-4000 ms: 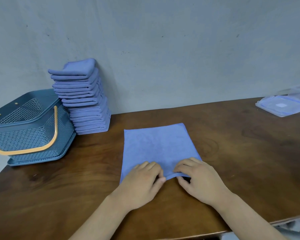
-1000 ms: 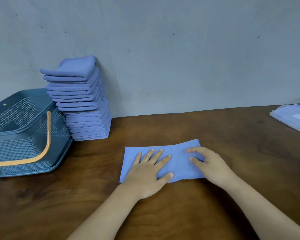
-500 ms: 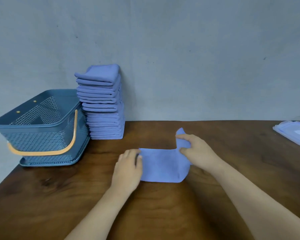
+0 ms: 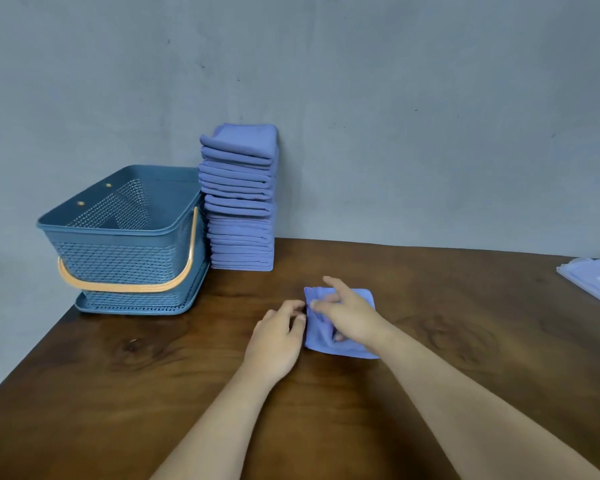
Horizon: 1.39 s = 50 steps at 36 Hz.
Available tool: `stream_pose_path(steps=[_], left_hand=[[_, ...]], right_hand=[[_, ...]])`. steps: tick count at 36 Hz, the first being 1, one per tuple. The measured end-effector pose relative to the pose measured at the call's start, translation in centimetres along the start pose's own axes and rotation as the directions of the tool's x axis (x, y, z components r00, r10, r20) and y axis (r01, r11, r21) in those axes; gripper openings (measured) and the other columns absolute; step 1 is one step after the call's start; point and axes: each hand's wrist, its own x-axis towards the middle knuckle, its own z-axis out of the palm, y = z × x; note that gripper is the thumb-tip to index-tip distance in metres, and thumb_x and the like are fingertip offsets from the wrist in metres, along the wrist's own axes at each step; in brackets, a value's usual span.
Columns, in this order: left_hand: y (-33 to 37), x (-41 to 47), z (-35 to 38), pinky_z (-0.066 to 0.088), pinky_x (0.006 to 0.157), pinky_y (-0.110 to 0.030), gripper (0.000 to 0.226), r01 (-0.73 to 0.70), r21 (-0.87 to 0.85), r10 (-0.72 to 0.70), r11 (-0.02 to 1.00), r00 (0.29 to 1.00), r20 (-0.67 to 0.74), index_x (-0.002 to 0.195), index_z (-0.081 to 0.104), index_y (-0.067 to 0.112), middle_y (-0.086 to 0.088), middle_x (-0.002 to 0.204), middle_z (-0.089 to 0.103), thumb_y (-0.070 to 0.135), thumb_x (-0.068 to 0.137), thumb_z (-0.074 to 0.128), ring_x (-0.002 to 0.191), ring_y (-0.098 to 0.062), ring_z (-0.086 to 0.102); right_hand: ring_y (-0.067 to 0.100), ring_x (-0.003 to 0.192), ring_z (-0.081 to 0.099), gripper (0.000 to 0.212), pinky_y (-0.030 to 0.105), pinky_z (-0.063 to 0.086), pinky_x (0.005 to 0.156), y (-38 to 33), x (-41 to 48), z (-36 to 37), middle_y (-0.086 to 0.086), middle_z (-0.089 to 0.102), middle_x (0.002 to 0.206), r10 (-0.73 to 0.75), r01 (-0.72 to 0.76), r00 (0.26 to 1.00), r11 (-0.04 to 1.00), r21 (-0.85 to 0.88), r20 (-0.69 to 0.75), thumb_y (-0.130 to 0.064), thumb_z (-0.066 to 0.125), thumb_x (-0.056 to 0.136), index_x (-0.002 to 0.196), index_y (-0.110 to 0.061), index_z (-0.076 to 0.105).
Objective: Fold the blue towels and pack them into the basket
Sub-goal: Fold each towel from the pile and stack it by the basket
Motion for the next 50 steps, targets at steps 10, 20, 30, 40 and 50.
stream_pose_path(steps=[10,20,30,40,50], left_hand=[[1.6,-1.1,0.4,0.042,0.107,-0.037,0.06,-0.181,0.225,0.191,0.957,0.981,-0.026,0.148,0.048,0.049,0.023,0.145,0.045,0.078,0.097,0.035,0.132,-0.008,0.041],[1.8,-1.0,1.4,0.028,0.119,-0.033,0.05,-0.022,0.267,0.046,0.964,0.996,-0.082,0.148,0.051,0.031,0.015,0.15,0.053,0.054,0.105,0.046,0.143,-0.011,0.04],[5.2,1.8,1.5,0.039,0.106,-0.039,0.066,0.219,0.331,-0.187,0.918,0.974,-0.128,0.123,0.068,0.024,0.005,0.128,0.057,0.078,0.094,0.045,0.126,-0.021,0.047],[6.6,2.5,2.4,0.052,0.071,-0.035,0.01,0.203,0.101,-0.189,0.974,0.972,-0.137,0.102,0.056,0.022,0.003,0.098,0.065,0.025,0.098,0.066,0.094,-0.02,0.063],[5.3,3.6,3.0,0.044,0.075,-0.014,0.079,0.299,-0.286,-0.317,0.91,0.948,-0.018,0.155,0.04,0.023,0.021,0.114,0.058,0.038,0.09,0.083,0.108,-0.007,0.063]], right_hand=[[0.007,0.107,0.064,0.018,0.038,0.052,0.101,4.1,0.1,-5.5,-0.015,0.068,0.114,-0.292,0.154,0.938,0.837,-0.525,-0.189,-0.021,0.065,0.1,0.11,-0.035,0.072],[0.008,0.159,-0.017,0.064,0.025,-0.011,0.125,6.7,-2.0,-1.9,-0.032,-0.008,0.168,-0.203,0.138,0.979,0.692,-0.708,-0.008,-0.067,0.044,0.104,0.161,-0.057,0.016],[0.017,0.157,0.027,0.066,0.039,0.033,0.123,6.0,-2.1,-2.6,-0.012,0.027,0.171,-0.187,0.077,0.95,0.917,-0.391,-0.25,-0.057,0.065,0.097,0.157,-0.042,0.043],[0.02,0.145,0.039,0.04,0.052,0.03,0.118,7.3,0.4,-4.5,-0.009,0.053,0.145,0.041,-0.251,0.896,0.867,-0.43,-0.441,-0.076,0.063,0.083,0.095,-0.037,0.067],[0.01,0.07,0.053,0.015,0.032,0.046,0.067,5.0,-0.9,-5.8,0.0,0.058,0.085,-0.095,0.13,0.961,0.984,0.122,-0.259,-0.019,0.068,0.096,0.1,-0.02,0.053]])
